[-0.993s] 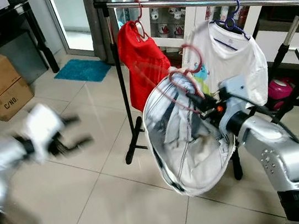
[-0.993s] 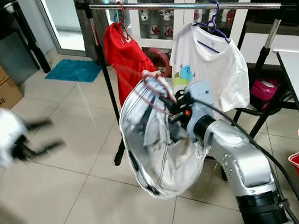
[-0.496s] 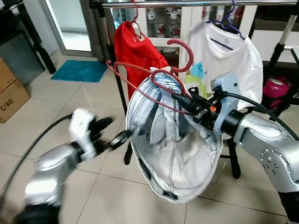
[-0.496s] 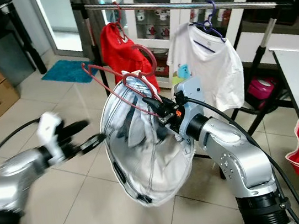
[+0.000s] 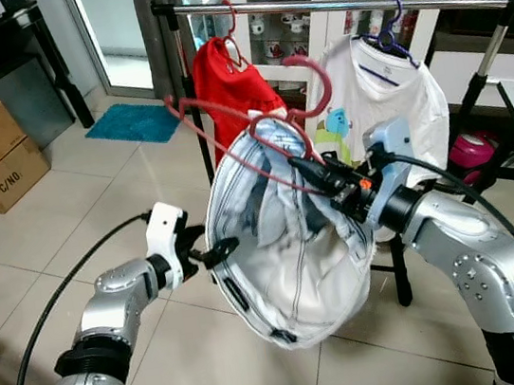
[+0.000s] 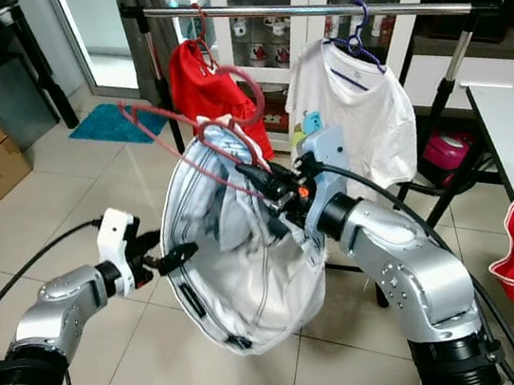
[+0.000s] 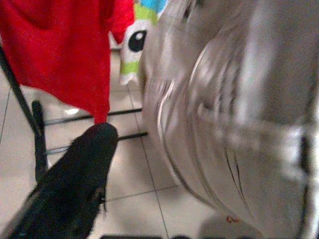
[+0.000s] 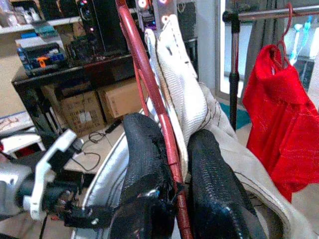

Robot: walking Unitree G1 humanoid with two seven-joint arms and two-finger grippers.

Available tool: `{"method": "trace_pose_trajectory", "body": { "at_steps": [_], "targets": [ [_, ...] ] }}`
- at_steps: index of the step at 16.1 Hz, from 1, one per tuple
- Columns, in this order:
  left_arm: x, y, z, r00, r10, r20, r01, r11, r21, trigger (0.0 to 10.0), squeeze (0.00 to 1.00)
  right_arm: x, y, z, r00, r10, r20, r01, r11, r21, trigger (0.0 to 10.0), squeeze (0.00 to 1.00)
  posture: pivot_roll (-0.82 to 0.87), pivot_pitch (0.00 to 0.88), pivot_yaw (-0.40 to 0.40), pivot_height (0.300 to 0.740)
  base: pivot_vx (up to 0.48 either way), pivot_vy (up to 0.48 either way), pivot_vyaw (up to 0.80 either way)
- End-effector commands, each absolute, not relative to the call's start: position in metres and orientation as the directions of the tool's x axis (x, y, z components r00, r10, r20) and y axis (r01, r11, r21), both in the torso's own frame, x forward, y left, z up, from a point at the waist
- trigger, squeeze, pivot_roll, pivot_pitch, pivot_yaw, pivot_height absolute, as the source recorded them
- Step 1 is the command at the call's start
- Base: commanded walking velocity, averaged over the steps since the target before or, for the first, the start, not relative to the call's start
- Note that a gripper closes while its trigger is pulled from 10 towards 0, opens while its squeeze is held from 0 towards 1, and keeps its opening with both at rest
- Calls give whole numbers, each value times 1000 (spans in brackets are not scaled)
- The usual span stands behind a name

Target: Hang hanger

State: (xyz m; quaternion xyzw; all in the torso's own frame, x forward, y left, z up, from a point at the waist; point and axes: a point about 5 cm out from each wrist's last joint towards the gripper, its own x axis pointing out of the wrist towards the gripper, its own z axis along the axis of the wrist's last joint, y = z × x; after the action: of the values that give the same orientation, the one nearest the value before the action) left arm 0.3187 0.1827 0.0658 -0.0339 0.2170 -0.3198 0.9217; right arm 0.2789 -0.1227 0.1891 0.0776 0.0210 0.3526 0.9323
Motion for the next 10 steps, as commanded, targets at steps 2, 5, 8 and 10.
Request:
{"method": "trace_pose_trajectory", "body": {
  "at_steps": [2,5,8,10],
  "targets": [
    [323,187,69,731,-574,-369,547,817,-185,0,0,278,-122,212,734,670,110,-679,723,128,0,0,-161,0,16,740,0,0,0],
    [323,191,65,749,-556,-360,520,830,-201,0,0,279,-123,215,734,669,118,-679,721,134,0,0,-159,0,13,740,0,0,0],
    [318,182,64,697,-636,-332,594,771,-231,0,0,279,-124,217,732,669,127,-681,718,142,0,0,-157,0,9,740,0,0,0],
    [313,178,58,651,-663,-369,641,741,-200,0,0,280,-123,217,730,672,127,-684,715,144,0,0,-160,0,7,740,0,0,0]
  ]
}}
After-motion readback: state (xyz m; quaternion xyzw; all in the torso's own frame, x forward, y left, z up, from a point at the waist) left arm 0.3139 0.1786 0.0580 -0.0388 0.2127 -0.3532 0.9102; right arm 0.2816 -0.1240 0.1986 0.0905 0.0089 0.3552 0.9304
